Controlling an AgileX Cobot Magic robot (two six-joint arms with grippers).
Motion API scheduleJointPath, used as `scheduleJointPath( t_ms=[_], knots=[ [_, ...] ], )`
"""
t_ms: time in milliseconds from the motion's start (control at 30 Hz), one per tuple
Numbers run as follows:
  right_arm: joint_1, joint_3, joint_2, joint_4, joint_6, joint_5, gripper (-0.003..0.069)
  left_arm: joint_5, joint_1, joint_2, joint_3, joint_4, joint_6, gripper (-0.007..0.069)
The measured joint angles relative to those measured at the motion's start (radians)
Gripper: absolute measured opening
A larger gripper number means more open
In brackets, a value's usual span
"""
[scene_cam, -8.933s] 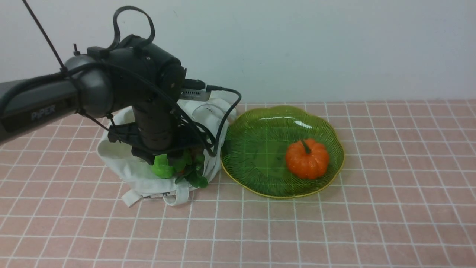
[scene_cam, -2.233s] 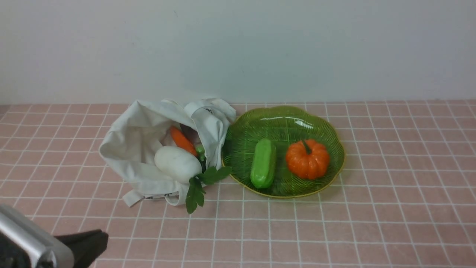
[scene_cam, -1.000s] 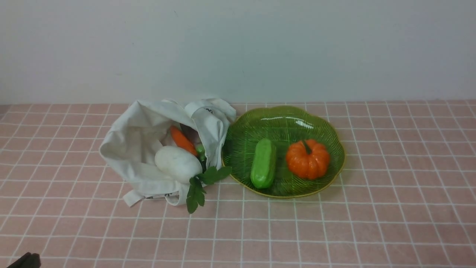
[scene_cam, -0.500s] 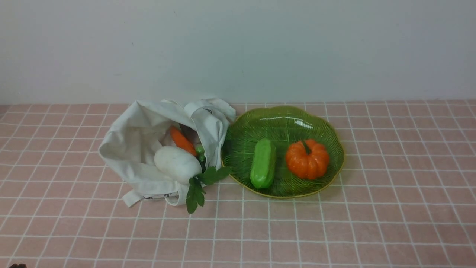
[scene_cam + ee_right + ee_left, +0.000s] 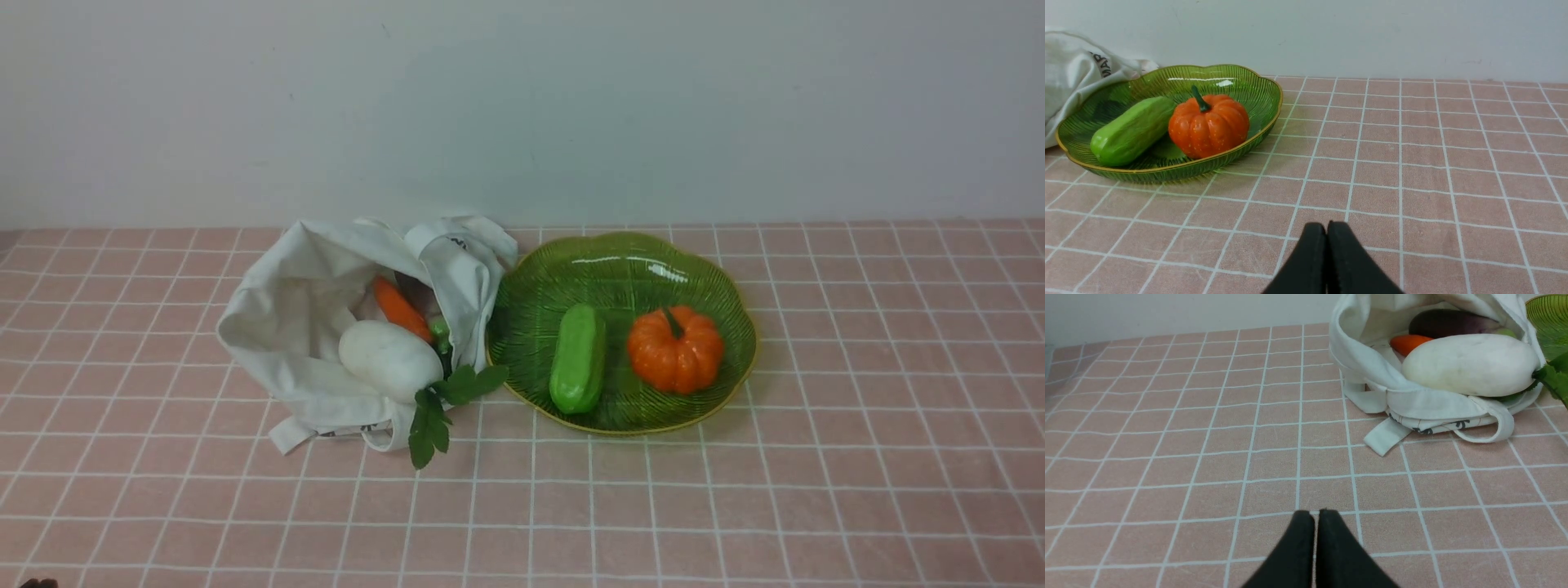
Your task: Take vegetables from bag on pink coffee tablecloth place on plate.
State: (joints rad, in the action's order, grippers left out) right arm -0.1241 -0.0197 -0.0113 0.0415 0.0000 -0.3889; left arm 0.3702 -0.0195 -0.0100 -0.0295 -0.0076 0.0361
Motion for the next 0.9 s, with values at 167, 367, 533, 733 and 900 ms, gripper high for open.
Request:
scheduleJointPath(
  t_ms=[167,367,533,733,900],
  knots=[
    [0.0,0.0,0.0,0.0,0.0,0.0,-0.0015,0.0,0.0,0.0,0.0,0.0,0.0,-0.0005],
    [0.0,0.0,0.0,0.0,0.0,0.0,-0.0015,0.0,0.0,0.0,0.0,0.0,0.0,-0.0005],
    [0.0,0.0,0.0,0.0,0.0,0.0,-0.0015,0.0,0.0,0.0,0.0,0.0,0.0,-0.0005],
    [0.0,0.0,0.0,0.0,0.009,0.0,-0.0015,0.0,0.0,0.0,0.0,0.0,0.0,-0.0005],
    [0.0,0.0,0.0,0.0,0.021,0.0,-0.0015,0.0,0.0,0.0,0.0,0.0,0.0,-0.0005]
  ],
)
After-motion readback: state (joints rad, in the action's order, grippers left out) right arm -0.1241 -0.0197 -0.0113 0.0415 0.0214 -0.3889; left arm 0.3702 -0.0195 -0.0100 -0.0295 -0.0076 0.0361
